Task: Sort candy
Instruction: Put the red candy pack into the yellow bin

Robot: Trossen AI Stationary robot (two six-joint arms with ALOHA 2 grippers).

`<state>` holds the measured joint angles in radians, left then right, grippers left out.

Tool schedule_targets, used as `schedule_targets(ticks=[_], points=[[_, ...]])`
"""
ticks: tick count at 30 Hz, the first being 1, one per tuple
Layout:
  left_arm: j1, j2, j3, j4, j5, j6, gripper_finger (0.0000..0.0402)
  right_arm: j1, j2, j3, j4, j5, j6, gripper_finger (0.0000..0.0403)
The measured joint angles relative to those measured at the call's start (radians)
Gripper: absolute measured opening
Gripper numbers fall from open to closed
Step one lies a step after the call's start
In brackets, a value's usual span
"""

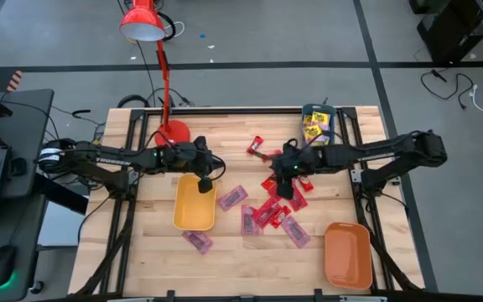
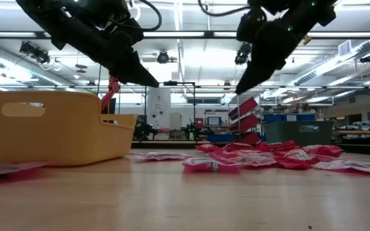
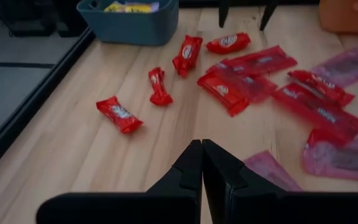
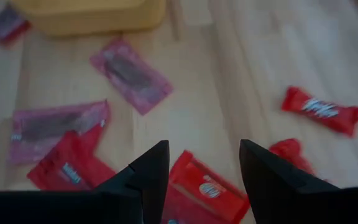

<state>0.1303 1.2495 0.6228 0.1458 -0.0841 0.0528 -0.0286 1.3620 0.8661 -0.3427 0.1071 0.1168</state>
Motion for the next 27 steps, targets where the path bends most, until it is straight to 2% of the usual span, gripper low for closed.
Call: schedule_targets(ticks=[16,27], points=[[0.0,0.0,0.0,-0.011,-0.004,0.051,0.0015,0.134,0.169,0.0,0.038,-0.023,-0.041,0.018],[0.0,0.0,0.0,-0.011,-0.004,0.051,0.0015,0.172,0.276,0.0,0.114,-0.024,-0.07,0.0179]])
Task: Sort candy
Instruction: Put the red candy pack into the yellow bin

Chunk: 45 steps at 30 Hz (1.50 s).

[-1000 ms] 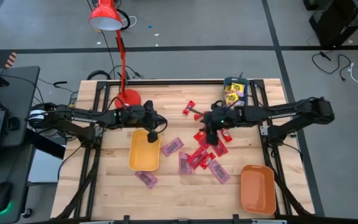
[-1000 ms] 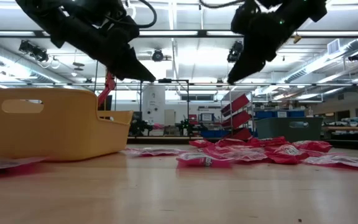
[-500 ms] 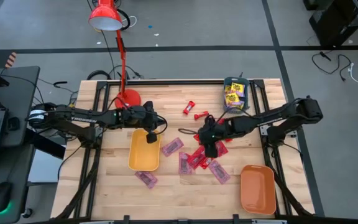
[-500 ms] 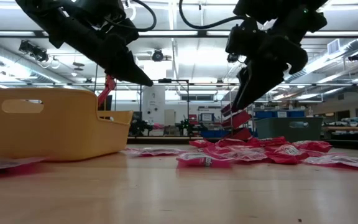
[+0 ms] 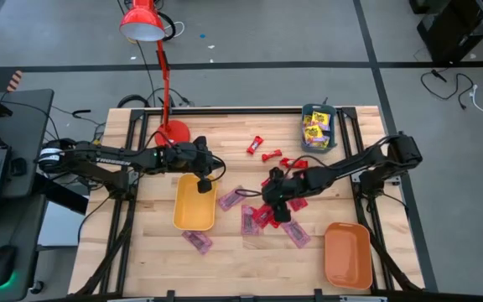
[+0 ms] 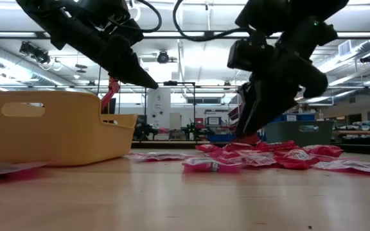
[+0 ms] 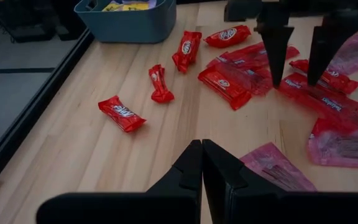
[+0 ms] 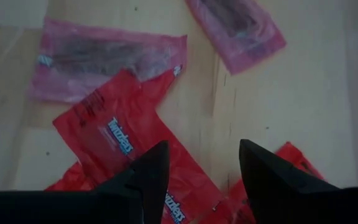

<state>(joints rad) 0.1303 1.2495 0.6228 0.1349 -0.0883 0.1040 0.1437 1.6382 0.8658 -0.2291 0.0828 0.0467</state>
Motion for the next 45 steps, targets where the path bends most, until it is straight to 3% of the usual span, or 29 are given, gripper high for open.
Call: schedule_targets(ticks=[25,31,37,39,45], points=[[0.0,0.0,0.0,-0.052,-0.001,-0.003,0.0015,0.004,0.093,0.0,0.004,-0.025,-0.057,0.017],[0.0,0.0,0.0,-0.051,-0.001,-0.003,0.0015,0.004,0.094,0.0,-0.018,-0.025,-0.058,0.0124],[0.0,0.0,0.0,-0.052,-0.001,-0.003,0.0015,0.004,0.094,0.0,-0.022,-0.017,-0.058,0.0027],[0.0,0.0,0.0,-0.052,-0.001,-0.003,0.0015,0.004,0.094,0.0,-0.022,0.032,-0.044,0.0008],[0.0,0.0,0.0,-0.052,-0.001,-0.004,0.0015,-0.027,0.095,0.0,-0.01,0.25,0.079,0.0002]])
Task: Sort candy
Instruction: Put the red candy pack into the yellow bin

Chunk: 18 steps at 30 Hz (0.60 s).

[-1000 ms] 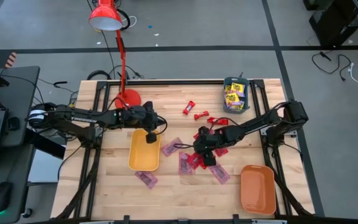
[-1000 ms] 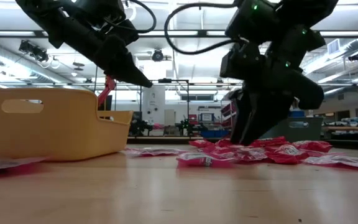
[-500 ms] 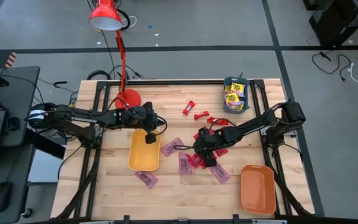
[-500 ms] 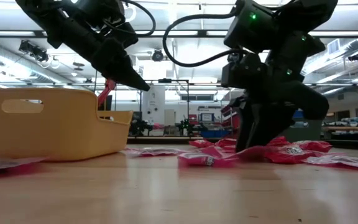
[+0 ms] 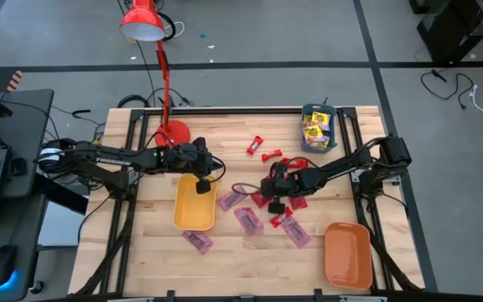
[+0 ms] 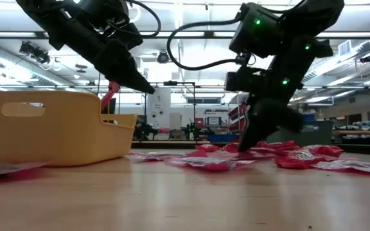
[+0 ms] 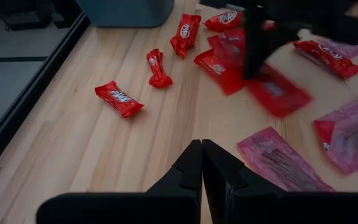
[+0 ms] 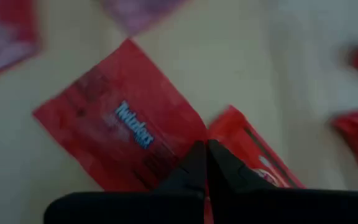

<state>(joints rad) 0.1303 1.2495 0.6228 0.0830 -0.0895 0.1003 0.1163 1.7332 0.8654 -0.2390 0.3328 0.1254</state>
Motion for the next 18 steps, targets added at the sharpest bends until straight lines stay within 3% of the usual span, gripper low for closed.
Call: schedule_targets(ticks=[10,18], points=[[0.0,0.0,0.0,0.0,0.0,0.0,0.0015,-0.021,-0.058,0.0,0.0,0.019,0.006,0.0],[0.0,0.0,0.0,0.0,0.0,-0.001,0.0015,0.008,-0.141,0.0,0.038,0.122,-0.018,0.0]])
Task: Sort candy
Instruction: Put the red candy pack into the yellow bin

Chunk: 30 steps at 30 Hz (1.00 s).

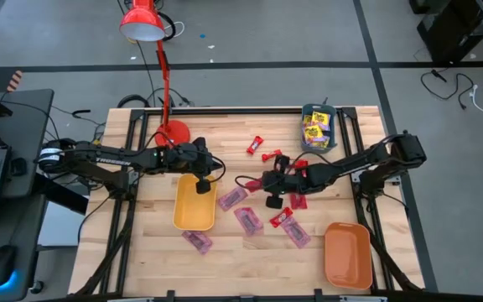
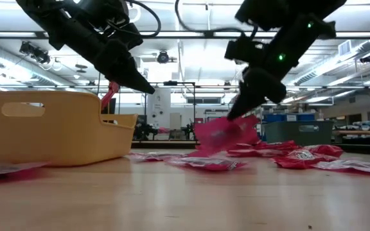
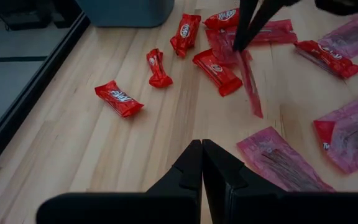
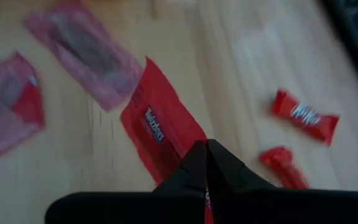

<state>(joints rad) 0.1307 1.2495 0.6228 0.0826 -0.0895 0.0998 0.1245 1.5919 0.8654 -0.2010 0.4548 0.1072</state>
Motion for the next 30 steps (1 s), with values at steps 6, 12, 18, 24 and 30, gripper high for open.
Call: schedule_targets(ticks=[6,12,18,24,30], points=[[0.0,0.0,0.0,0.016,0.041,0.0,0.0015,0.023,-0.032,0.0,0.084,0.076,-0.028,0.0],[0.0,0.0,0.0,0.107,0.165,-0.025,0.0022,0.038,-0.032,0.0,0.168,0.188,-0.058,0.0],[0.0,0.0,0.0,0.108,0.185,-0.017,0.0063,0.047,-0.032,0.0,0.27,0.311,-0.151,0.0],[0.0,0.0,0.0,0.127,0.17,-0.021,0.0123,0.049,-0.032,0.0,0.454,0.315,-0.291,0.0],[0.0,0.0,0.0,0.155,0.182,-0.024,0.0161,0.046,-0.032,0.0,0.561,0.315,-0.379,0.0]])
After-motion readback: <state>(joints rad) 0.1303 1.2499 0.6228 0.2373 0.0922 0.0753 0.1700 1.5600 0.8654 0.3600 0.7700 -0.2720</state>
